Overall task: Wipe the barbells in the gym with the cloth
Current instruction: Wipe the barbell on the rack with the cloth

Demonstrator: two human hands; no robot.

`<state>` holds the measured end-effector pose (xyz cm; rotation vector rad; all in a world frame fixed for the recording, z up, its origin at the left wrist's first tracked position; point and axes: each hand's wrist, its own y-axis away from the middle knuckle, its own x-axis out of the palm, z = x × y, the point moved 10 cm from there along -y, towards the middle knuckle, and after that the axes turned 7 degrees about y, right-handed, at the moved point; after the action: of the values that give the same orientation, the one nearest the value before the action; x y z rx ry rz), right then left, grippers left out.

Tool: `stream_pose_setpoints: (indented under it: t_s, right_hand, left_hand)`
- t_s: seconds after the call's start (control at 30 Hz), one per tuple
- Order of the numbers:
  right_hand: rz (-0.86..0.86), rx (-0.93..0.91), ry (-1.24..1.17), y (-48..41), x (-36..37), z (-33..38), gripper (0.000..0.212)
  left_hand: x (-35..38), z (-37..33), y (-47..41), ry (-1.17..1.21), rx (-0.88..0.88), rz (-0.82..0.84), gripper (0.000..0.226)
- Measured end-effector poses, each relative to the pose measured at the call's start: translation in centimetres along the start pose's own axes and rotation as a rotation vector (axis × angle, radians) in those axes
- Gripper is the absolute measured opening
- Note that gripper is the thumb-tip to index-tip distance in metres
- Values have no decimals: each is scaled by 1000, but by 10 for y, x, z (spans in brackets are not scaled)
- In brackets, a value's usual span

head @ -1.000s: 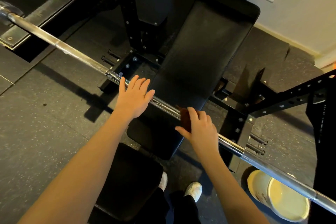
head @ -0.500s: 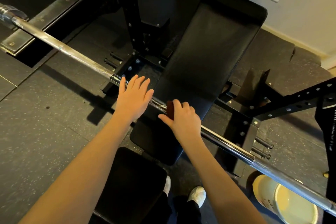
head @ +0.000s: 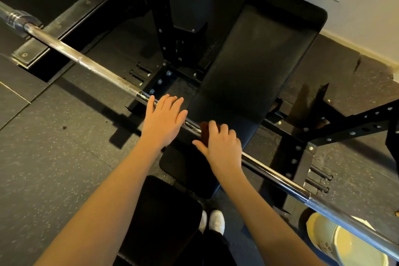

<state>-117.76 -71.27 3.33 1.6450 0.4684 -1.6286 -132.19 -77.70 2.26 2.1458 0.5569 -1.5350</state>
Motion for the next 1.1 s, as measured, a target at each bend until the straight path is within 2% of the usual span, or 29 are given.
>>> stream_pose_setpoints:
  t_s: [0.1, 0.23, 0.33, 0.43, 0.53, 0.63, 0.73, 0.8, 0.9, 1.0, 1.1]
  right_hand:
    - [48, -38, -28, 11, 5, -13, 71]
    - [74, -36, -3, 44, 11, -50, 79]
    - [138, -80, -24, 28, 11, -38, 85]
    - [110, -124, -96, -10, 5, 5, 75]
    - [77, -171, -57, -21, 2, 29, 69]
    - [88, -159, -57, 6, 4, -7, 68]
    - [106, -58, -74, 32, 8, -52, 64]
    - [113, -18, -60, 29, 8, -53, 60]
    - [112, -56, -87, 5, 5, -17, 58]
    - [126, -107, -121, -20, 4, 18, 57]
    - [159, -126, -165, -17, 3, 12, 61]
  left_hand:
    - [-1, -1, -1, -22, -3, 13, 75]
    - [-2, 0, 0, 12, -36, 28, 52]
    - [-4, -1, 0, 13, -51, 40, 51]
    - [-2, -4, -2, -57, -32, 88, 55]
    - [-1, -8, -4, -93, -14, 128, 49]
    - [-1, -11, -4, -124, 20, 132, 46]
    - [-3, -2, -5, -17, -59, 109, 46]
    - [-3, -1, -5, 4, -67, 102, 46]
    - [2, -5, -6, -59, -6, 128, 47]
    - [-2, 17, -11, -44, -90, 154, 50]
    - [-9, 52, -10, -122, -220, 179, 56]
